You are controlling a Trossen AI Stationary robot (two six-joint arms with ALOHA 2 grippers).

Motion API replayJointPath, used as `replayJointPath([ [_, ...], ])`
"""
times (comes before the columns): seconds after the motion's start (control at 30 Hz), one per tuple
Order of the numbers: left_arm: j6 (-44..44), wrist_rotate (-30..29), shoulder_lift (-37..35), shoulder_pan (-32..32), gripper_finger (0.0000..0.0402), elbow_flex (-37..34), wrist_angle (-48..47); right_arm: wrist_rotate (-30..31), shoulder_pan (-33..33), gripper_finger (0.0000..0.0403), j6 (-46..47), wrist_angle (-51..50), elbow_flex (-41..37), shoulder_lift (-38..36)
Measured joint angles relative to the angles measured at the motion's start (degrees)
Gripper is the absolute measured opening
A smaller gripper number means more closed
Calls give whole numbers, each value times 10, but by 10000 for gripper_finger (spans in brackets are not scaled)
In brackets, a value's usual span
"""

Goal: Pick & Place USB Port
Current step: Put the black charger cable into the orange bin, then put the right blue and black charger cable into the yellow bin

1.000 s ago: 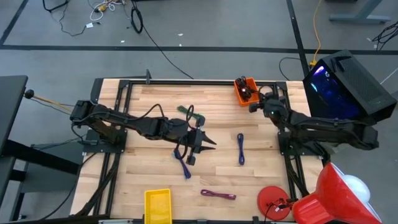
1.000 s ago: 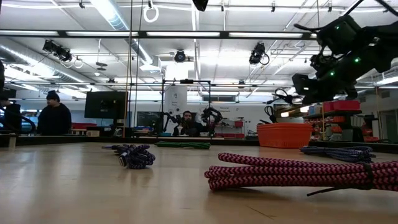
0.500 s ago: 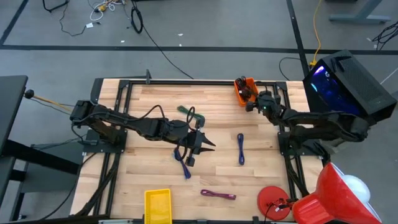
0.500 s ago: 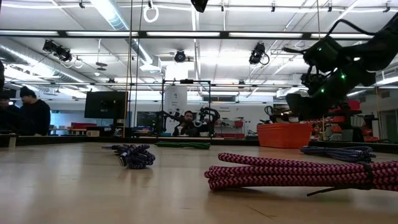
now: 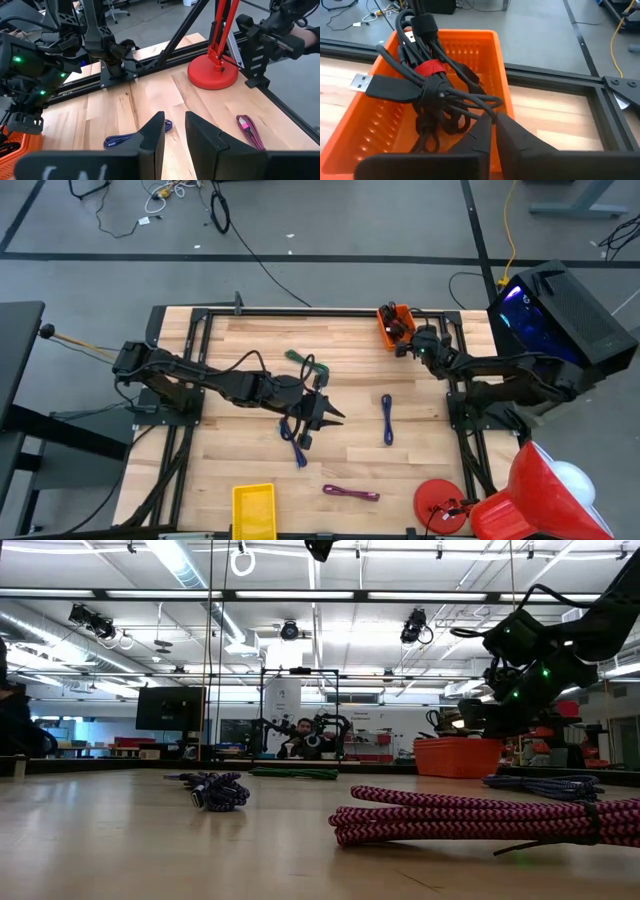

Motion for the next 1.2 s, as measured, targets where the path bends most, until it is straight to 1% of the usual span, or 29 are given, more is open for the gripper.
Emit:
replayJointPath([
  [0.37,-1,0,0,0,83,0,0,-18,-1,70,-30,63,0,0],
  [0.5,-1,0,0,0,83,0,-4,-25,-1,89,-64,91,0,0],
  [0.73,-12,0,0,0,83,0,-12,-26,-12,116,-70,81,0,0],
  [0.8,-12,0,0,0,83,0,-12,-37,-12,122,-71,87,0,0],
  [0.87,-11,0,0,0,83,0,-13,-64,-12,126,-71,101,0,0],
  [0.93,-11,0,0,0,83,0,-17,-107,-12,130,-73,126,0,0],
  [1.0,-11,-4,0,0,83,0,-27,-164,-12,133,-84,147,0,0],
  [1.07,-11,-17,0,0,83,0,-39,-236,-6,135,-87,157,0,0],
  [1.13,-11,-31,0,1,83,0,-51,-298,10,135,-91,161,0,0],
  [1.2,-11,-44,0,2,83,0,-63,-344,35,135,-96,161,0,0],
])
